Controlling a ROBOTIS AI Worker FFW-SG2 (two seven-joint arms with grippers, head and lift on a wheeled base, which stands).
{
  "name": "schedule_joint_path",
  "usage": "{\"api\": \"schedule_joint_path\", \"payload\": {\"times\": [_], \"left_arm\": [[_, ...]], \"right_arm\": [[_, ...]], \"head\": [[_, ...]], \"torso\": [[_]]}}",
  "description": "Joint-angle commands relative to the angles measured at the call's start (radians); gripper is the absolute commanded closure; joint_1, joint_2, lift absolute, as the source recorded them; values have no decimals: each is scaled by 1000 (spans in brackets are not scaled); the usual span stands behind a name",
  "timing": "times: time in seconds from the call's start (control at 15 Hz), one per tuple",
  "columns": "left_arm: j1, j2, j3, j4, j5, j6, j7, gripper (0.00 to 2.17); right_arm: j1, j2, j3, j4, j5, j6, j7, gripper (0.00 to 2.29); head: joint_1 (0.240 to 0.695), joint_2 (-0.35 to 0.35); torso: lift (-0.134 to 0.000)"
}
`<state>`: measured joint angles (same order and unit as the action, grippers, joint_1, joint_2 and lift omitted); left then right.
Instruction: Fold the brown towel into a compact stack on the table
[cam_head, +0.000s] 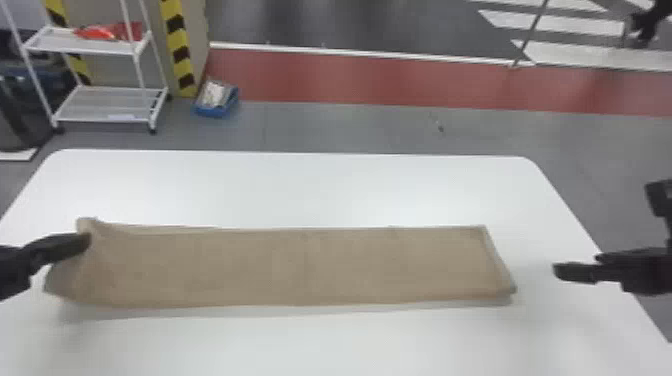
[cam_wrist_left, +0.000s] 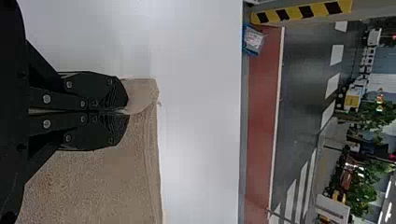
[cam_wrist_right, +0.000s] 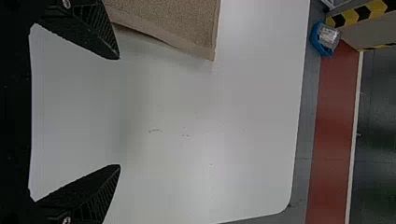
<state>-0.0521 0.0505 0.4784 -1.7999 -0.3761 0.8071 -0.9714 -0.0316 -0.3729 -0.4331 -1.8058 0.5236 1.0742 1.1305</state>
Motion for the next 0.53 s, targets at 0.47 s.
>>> {"api": "schedule_joint_path", "payload": {"times": [0.47], "left_arm": [[-55, -9, 3, 20, 49, -4, 60, 1156]], "right_arm": [[10, -3, -4, -20, 13, 14, 12, 49]], "head": [[695, -149]], "torso": [[-124]]}}
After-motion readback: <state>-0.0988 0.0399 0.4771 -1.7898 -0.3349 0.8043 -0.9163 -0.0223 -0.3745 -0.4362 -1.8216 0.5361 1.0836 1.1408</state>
